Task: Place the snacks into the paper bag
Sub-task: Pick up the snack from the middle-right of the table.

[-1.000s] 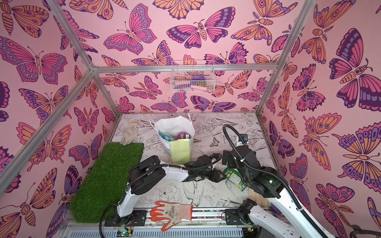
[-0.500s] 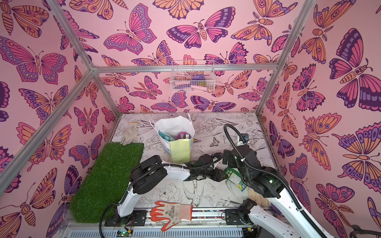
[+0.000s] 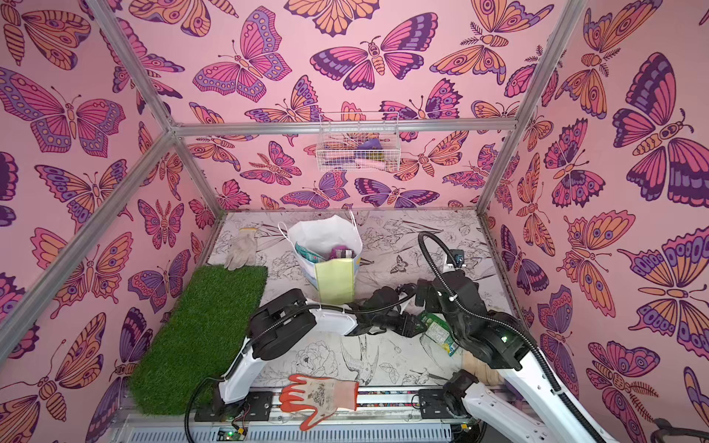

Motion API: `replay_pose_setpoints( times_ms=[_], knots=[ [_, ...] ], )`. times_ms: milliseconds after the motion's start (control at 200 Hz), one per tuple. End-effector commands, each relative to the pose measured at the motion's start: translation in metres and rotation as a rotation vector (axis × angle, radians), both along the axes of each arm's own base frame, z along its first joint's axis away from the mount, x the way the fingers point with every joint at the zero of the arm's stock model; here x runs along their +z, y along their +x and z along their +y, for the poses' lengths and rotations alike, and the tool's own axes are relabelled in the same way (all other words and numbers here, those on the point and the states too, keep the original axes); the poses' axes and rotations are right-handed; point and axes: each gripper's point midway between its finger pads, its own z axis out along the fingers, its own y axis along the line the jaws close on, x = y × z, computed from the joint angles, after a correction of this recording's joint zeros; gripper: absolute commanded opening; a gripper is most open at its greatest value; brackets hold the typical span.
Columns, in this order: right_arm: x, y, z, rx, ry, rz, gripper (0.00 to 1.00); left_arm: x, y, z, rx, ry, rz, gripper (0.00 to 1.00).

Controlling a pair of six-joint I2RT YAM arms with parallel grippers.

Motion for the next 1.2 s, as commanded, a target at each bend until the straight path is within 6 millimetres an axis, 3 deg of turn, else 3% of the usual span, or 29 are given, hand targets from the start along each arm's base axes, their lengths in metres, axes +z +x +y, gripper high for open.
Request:
replay_pose_setpoints(
  times_ms=[0,531,861,1197],
  knots=[
    [0.001,-0.001,-0.003,-0.005,0.003,-0.006,0.99,-0.009,0.003,-0.001,-0.007,0.006,0.017,0.58],
    [0.0,-0.002,-0.005,-0.01,0.006,-0.009,0.99,-0.015,0.002,-0.005,-0.012,0.007,0.027,0.54],
    [0.002,-0.004,-0.008,-0.015,0.011,-0.019,0.99,-0.016,0.002,-0.003,-0.007,0.011,0.025,0.32],
    [0.003,-0.005,-0.01,-0.022,0.014,-0.025,0.99,-0.004,0.003,0.002,0.004,0.004,-0.007,0.18]
  ],
)
